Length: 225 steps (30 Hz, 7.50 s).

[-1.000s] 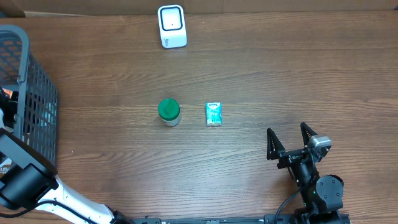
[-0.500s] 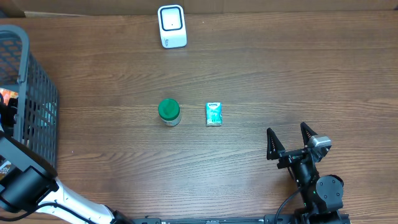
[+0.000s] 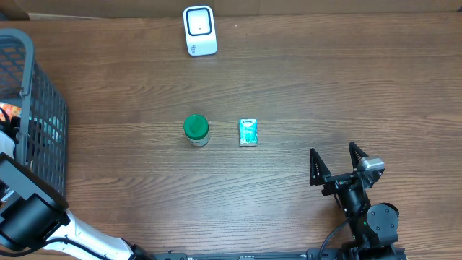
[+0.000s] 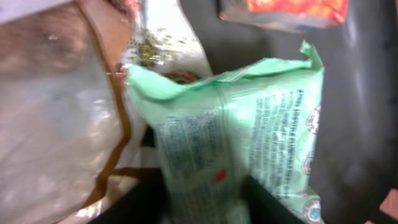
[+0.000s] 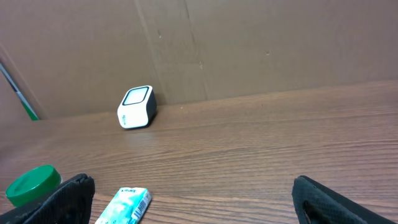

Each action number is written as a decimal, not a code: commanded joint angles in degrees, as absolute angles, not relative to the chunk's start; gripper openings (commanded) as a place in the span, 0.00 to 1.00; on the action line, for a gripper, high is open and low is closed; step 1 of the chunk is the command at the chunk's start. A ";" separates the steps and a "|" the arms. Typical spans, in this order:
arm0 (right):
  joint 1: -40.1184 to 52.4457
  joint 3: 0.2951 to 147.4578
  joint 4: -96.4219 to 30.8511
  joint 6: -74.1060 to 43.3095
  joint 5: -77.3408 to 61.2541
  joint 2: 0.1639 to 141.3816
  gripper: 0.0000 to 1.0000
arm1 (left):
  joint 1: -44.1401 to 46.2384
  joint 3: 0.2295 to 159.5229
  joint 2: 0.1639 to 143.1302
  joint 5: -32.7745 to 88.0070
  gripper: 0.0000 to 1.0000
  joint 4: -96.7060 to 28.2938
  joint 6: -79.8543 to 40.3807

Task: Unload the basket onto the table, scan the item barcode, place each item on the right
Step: 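Lift the wipes packet out of the basket with the left gripper, then carry the wipes packet right and set it left of the jar, then open the left gripper and swing it back over the basket, then lower the left gripper onto the dried mushroom bag and grasp it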

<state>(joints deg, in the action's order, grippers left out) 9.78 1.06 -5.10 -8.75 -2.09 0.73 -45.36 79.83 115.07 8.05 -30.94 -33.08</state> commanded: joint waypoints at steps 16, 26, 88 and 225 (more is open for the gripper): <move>9.56 0.47 -4.80 -8.60 -1.56 0.16 1.00 | -45.08 87.24 106.91 7.49 0.04 -42.17 -32.12; 9.56 0.47 -4.78 -8.60 -1.56 0.16 1.00 | -44.97 96.62 85.62 7.07 0.04 -45.41 -31.70; 9.56 0.47 -4.78 -8.58 -1.56 0.16 1.00 | 5.85 94.91 120.64 7.55 0.04 -72.75 -2.31; 9.56 0.47 -4.80 -8.60 -1.54 0.16 1.00 | -45.87 97.23 121.62 -6.33 0.87 -50.59 25.74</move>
